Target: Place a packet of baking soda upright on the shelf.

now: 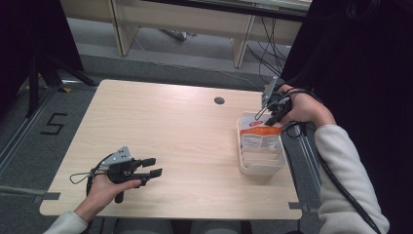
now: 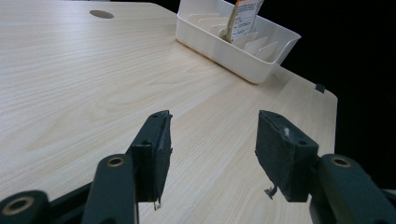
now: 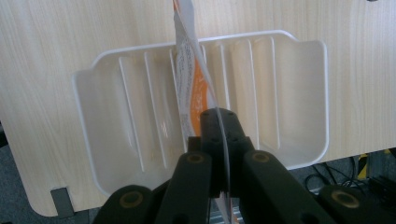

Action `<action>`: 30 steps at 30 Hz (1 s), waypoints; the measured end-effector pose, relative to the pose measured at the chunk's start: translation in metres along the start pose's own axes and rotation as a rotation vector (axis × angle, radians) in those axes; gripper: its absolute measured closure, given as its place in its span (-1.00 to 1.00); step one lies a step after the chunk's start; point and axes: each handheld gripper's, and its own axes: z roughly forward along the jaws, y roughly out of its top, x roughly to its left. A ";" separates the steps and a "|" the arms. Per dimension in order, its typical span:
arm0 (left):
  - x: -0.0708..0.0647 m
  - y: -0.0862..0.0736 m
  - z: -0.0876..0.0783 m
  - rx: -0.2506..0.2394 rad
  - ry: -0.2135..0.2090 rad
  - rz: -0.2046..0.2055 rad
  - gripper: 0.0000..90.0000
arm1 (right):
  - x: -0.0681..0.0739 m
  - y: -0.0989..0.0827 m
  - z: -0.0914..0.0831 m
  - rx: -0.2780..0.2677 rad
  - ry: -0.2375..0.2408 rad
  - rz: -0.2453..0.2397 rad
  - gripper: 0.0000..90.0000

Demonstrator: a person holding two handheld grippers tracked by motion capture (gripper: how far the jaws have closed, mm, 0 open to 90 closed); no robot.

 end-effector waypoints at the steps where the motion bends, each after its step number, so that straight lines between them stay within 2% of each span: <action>1: 0.000 0.000 0.000 0.000 -0.002 0.002 0.00 | 0.000 0.000 0.000 0.000 0.001 0.000 1.00; 12: 0.000 0.000 0.000 0.000 0.000 0.003 0.00 | -0.001 -0.002 0.003 -0.003 0.005 -0.009 1.00; 23: -0.001 0.000 0.000 -0.001 0.003 -0.002 0.00 | -0.002 -0.006 0.010 0.010 0.008 0.008 1.00; 30: 0.000 0.000 0.000 0.001 -0.006 0.010 0.00 | -0.002 -0.010 0.012 0.018 0.006 0.015 1.00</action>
